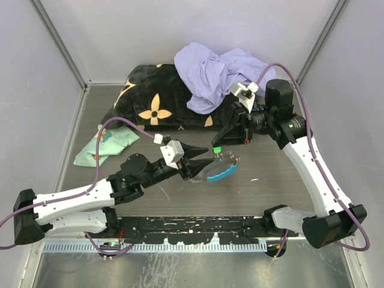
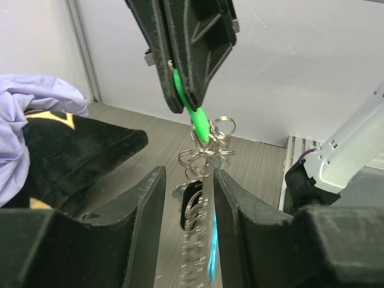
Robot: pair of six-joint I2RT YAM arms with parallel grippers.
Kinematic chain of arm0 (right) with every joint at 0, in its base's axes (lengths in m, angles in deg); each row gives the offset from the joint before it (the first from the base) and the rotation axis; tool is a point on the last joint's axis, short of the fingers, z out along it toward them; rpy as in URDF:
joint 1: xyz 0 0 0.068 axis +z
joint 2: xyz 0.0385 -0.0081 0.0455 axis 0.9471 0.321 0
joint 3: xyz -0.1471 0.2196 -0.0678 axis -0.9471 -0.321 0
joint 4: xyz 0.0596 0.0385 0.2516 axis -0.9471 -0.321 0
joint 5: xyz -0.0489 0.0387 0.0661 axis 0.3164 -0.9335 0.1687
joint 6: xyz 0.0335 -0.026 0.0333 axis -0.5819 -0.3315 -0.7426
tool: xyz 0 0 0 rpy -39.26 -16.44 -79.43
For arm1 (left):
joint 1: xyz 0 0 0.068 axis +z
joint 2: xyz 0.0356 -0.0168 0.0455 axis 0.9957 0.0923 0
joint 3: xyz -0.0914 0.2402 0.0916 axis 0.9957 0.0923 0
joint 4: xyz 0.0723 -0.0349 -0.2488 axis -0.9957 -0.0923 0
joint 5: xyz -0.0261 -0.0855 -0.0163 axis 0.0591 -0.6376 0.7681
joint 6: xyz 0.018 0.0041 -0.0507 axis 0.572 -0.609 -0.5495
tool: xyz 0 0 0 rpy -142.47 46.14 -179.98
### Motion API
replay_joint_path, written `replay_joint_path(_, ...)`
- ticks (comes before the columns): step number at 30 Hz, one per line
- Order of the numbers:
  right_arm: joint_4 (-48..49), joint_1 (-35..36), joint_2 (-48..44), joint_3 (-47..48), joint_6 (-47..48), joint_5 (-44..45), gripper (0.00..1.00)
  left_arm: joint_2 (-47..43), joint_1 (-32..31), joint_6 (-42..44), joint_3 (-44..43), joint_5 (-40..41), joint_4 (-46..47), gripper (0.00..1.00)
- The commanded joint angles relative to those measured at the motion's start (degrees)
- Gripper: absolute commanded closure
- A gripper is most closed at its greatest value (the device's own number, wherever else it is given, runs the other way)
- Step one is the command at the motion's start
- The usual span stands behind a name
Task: Remove the keys from the keyring
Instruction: Remove the key from the keyring.
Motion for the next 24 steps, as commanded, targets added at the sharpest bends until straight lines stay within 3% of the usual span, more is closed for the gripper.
replay_joint_path(1,2.2,0.2,-1.4,0.5,-1.2,-3.7,0.99,0.2,-0.3,1.6,-0.7,-4.9,5.1,0.62)
replay_joint_path(24,2.3,0.2,-1.5,0.8,-1.4,-3.9,0.99,-4.3,0.7,2.5,0.0,-8.4,-1.0,0.71)
